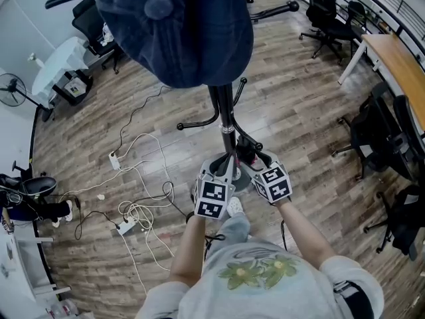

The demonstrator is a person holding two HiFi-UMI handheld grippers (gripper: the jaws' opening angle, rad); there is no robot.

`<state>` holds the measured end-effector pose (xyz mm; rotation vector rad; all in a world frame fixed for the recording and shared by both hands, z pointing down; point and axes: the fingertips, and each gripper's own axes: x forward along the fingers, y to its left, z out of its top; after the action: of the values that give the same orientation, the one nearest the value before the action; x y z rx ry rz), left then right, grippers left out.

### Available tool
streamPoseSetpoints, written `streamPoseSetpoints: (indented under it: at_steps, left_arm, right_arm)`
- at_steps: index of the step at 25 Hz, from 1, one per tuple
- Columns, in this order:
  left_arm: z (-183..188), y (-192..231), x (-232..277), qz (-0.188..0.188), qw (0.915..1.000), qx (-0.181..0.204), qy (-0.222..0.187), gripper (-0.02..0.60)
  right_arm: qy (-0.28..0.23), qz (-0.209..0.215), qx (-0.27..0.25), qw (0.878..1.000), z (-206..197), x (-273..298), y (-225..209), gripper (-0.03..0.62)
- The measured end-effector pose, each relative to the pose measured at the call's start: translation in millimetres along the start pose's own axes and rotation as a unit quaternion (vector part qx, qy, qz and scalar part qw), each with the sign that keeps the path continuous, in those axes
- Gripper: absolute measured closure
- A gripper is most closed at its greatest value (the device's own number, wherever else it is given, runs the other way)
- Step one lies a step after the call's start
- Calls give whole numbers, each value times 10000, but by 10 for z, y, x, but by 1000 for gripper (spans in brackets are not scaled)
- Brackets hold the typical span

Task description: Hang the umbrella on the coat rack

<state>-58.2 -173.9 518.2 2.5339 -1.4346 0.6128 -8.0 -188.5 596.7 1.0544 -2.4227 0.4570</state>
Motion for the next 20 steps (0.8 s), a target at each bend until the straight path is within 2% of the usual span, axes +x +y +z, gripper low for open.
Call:
streamPoseSetpoints:
  at_steps: [3, 9, 11, 15, 20]
  left_arm:
    - [0, -13, -85, 49, 10000, -25, -31, 563]
    - [77, -74, -309, 138, 9996, -125, -230, 566]
    - [108, -96, -389, 154, 9993, -138, -314, 566]
    - [145, -167, -556, 214, 9984, -213, -477, 576]
    - [124, -282, -787, 260, 9969, -328, -671, 589]
  right_arm:
    - [-248, -20, 3, 9997, 99, -168, 71, 331]
    - [-690, -76, -19, 9976, 299, -528, 226, 383]
    - [-839, -149, -176, 9962, 353, -630, 273, 472]
    - [-1066, -267, -358, 9933, 392, -828, 369, 587]
    - [-1239, -266, -311, 9914, 417, -1082, 563, 589]
